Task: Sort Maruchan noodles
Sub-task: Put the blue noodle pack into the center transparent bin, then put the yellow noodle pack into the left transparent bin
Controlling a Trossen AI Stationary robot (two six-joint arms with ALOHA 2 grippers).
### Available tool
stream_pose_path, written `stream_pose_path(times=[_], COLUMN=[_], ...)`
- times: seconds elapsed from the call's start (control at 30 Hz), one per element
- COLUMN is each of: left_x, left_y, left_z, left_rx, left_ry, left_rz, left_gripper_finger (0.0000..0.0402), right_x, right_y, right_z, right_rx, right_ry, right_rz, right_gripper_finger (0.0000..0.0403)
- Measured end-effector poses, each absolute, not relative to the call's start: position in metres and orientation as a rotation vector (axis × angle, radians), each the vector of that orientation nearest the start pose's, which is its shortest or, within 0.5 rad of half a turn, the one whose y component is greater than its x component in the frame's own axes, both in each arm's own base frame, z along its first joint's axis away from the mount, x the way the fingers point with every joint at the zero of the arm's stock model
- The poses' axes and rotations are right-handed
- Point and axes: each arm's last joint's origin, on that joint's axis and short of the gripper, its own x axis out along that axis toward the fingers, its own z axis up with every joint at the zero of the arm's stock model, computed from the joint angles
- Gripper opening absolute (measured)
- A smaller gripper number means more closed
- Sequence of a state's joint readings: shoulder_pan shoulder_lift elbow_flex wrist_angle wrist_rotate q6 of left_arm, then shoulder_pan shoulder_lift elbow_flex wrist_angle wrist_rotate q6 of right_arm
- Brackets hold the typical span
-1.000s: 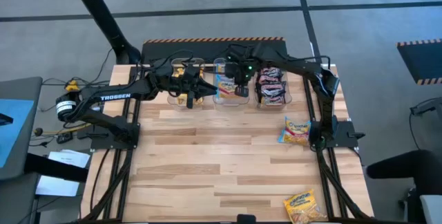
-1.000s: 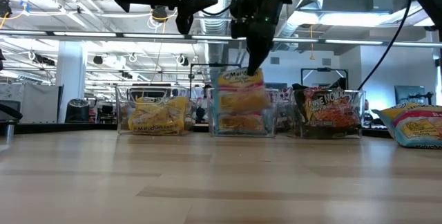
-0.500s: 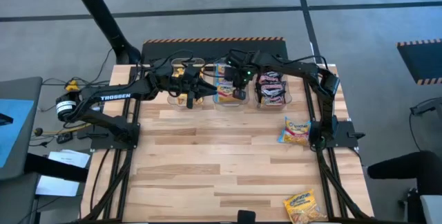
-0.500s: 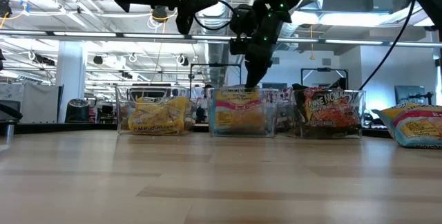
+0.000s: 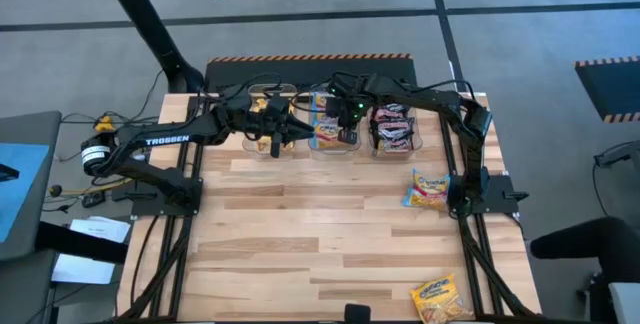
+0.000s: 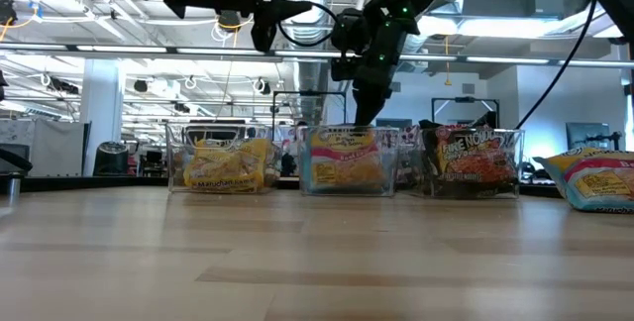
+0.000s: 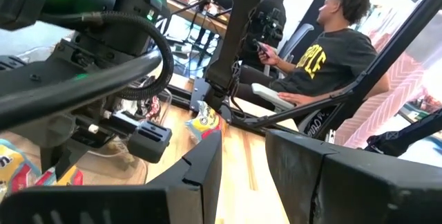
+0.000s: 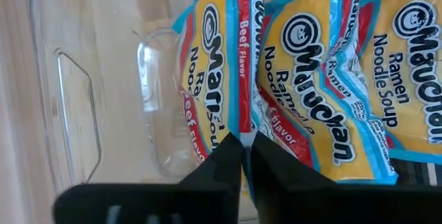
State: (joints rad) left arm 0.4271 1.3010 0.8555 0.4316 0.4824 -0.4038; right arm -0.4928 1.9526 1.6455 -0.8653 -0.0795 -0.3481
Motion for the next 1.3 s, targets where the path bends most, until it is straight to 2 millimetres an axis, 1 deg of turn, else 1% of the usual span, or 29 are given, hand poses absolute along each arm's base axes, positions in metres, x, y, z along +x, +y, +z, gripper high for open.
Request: stream_pose_path(times=[0.27, 0.43, 0.53, 0.6, 0.8, 0.9, 1.0, 1.13, 1.3], left_x=[0.27, 0.269, 0.266, 0.262, 0.245, 0.235, 0.224, 0.208, 0.191], left_y=[0.108, 0.107, 0.106, 0.104, 0.096, 0.091, 0.087, 0.079, 0.072], left_z=[0.303, 0.304, 0.308, 0.313, 0.332, 0.335, 0.337, 0.344, 0.351], left_rx=[-0.418, -0.426, -0.421, -0.414, -0.392, -0.399, -0.417, -0.4, -0.337], left_ry=[0.039, 0.039, 0.029, 0.014, -0.027, 0.007, 0.046, 0.064, 0.059], left_rz=[-0.056, -0.06, -0.07, -0.075, -0.083, -0.068, -0.056, -0.053, -0.018], left_gripper_finger=[0.01, 0.01, 0.01, 0.01, 0.01, 0.01, 0.01, 0.01, 0.01], right_x=[0.362, 0.359, 0.358, 0.358, 0.353, 0.351, 0.35, 0.35, 0.355], right_y=[-0.188, -0.187, -0.185, -0.184, -0.175, -0.163, -0.145, -0.115, -0.077], right_z=[0.243, 0.256, 0.265, 0.274, 0.296, 0.305, 0.31, 0.312, 0.313], right_rx=[0.027, 0.038, 0.052, 0.084, 0.154, 0.183, 0.218, 0.228, 0.237], right_ry=[1.173, 1.199, 1.218, 1.217, 1.273, 1.321, 1.386, 1.479, 1.536], right_rz=[-0.161, -0.154, -0.154, -0.174, -0.188, -0.177, -0.163, -0.123, -0.106], right_gripper_finger=[0.0123, 0.0156, 0.0167, 0.017, 0.017, 0.017, 0.017, 0.017, 0.017])
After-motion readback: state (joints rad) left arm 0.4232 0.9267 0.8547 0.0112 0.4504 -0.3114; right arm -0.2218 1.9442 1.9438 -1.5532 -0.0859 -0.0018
